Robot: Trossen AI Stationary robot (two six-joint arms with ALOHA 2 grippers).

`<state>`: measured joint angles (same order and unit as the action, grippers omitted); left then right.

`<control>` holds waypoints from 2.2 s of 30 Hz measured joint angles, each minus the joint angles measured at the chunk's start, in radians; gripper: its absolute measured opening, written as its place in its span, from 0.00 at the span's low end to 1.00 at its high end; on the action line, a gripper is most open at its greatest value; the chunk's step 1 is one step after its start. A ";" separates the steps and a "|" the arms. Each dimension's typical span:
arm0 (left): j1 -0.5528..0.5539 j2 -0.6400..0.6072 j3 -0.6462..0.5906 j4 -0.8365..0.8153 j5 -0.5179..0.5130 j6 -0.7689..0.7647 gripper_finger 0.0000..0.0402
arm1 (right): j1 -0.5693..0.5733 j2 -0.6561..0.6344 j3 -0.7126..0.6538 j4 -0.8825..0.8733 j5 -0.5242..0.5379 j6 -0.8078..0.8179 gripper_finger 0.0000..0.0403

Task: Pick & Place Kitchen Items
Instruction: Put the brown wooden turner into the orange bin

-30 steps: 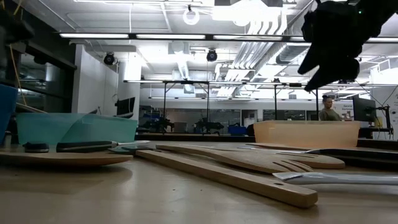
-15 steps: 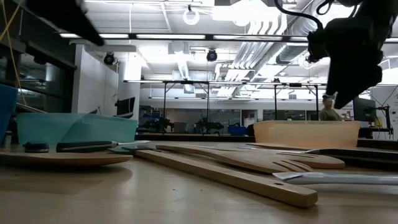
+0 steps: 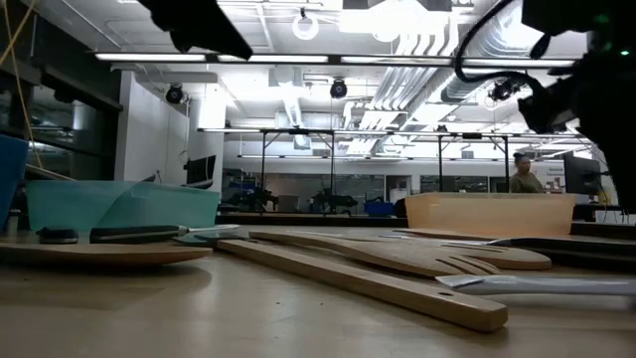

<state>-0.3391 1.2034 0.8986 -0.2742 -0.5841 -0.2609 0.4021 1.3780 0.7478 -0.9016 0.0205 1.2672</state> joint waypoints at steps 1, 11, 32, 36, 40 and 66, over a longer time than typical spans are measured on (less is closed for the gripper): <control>0.005 0.000 0.000 0.010 0.002 0.003 0.00 | 0.011 0.011 0.000 0.001 0.000 0.015 0.76; 0.006 0.012 0.000 0.050 0.001 0.002 0.00 | 0.112 0.077 0.000 0.084 0.030 0.124 0.76; 0.006 0.039 0.000 0.048 -0.002 -0.032 0.00 | 0.151 0.213 0.003 0.175 0.044 0.204 0.51; 0.006 0.039 0.000 0.048 -0.002 -0.032 0.00 | 0.144 0.213 0.003 0.175 0.031 0.208 0.36; 0.006 0.039 0.000 0.047 -0.002 -0.036 0.00 | 0.139 0.213 0.002 0.175 0.025 0.207 0.23; 0.006 0.039 0.000 0.046 -0.002 -0.036 0.00 | 0.156 -0.050 -0.004 -0.064 0.165 0.198 0.23</control>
<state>-0.3336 1.2419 0.8982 -0.2281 -0.5858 -0.2965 0.5581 1.3279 0.7437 -0.9652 0.1856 1.4650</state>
